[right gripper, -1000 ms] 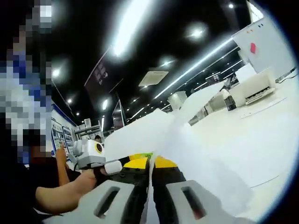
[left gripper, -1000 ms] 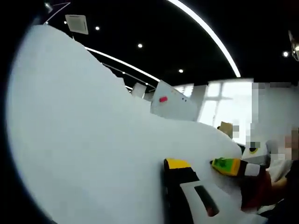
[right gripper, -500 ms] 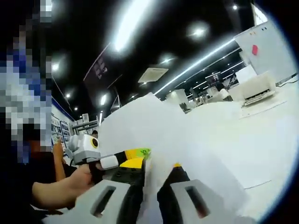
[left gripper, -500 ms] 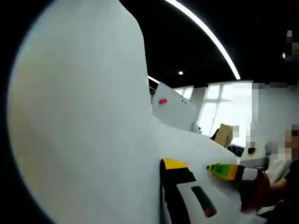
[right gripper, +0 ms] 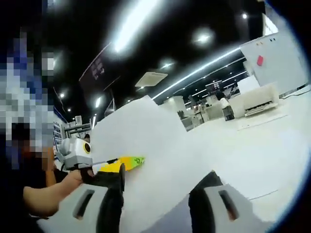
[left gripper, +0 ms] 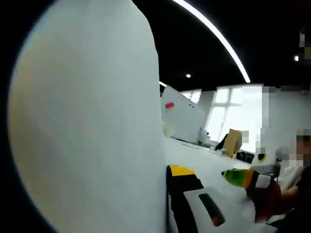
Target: Organize the stack of printing papers by aligning and flattening the scattered papers on the table
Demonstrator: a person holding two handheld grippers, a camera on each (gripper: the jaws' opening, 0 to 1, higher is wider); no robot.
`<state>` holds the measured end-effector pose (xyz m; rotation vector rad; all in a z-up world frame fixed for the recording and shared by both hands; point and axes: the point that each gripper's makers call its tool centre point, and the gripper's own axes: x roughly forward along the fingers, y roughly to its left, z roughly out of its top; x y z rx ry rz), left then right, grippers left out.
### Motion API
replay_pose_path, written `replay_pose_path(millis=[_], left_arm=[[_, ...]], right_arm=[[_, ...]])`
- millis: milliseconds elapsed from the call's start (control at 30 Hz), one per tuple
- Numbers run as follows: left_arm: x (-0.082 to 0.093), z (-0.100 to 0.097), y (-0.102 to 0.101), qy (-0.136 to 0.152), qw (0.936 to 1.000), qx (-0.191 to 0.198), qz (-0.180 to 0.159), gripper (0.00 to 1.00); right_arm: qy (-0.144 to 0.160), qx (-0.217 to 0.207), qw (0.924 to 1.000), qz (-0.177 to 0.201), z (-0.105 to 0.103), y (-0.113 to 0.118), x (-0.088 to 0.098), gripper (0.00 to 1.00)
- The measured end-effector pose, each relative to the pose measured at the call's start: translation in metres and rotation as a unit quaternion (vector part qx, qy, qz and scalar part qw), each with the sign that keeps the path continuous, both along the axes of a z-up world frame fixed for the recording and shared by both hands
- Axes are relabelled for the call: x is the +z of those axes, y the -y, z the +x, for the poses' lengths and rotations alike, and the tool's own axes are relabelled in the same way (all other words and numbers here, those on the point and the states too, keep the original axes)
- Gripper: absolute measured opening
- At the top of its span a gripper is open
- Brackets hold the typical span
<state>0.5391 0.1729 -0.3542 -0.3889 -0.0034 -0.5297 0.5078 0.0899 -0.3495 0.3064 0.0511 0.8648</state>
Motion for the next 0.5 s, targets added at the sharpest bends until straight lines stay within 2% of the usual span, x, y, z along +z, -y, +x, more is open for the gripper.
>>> replay_pose_path(millis=[233, 500], left_arm=[[0.0, 0.0, 0.0, 0.0, 1.0, 0.0, -0.001, 0.06], [0.001, 0.0, 0.0, 0.002, 1.0, 0.0, -0.001, 0.06]], right_arm=[[0.024, -0.037, 0.999, -0.001, 0.009, 0.008, 0.005, 0.76], [0.035, -0.074, 0.9966, -0.004, 0.017, 0.019, 0.008, 0.88]])
